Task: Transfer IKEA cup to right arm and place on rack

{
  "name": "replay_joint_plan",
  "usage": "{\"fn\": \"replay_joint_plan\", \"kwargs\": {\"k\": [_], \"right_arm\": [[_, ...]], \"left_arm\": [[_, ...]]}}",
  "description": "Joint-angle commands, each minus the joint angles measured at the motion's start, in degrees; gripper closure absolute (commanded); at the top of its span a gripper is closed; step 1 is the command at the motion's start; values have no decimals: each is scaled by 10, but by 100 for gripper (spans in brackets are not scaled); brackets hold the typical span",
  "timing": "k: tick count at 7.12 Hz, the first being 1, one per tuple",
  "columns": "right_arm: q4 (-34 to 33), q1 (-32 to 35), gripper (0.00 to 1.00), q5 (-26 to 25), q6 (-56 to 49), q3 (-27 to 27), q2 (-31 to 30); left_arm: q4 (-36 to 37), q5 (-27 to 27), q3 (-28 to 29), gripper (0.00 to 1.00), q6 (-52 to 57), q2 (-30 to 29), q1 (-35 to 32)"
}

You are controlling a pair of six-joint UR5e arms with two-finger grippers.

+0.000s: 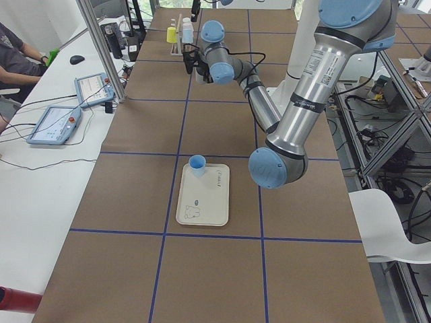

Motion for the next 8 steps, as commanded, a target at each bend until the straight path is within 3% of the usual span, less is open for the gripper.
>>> {"fn": "replay_joint_plan", "kwargs": {"k": [1, 3, 5, 7, 8], "right_arm": [[169, -97, 2, -94, 143, -7, -1], [322, -172, 2, -155, 221, -19, 0], [445, -182, 2, -160, 312, -28, -2], [563, -187, 2, -165, 378, -59, -2], [587, -186, 2, -166, 402, -58, -1]], "left_arm": [[-156, 36, 33, 100, -109, -22, 48], [-341, 100, 70, 100, -224, -27, 80], [-480, 179, 95, 100, -281, -26, 131], [-641, 208, 159, 100, -340, -23, 142], [-678, 210, 173, 100, -349, -19, 142]]}}
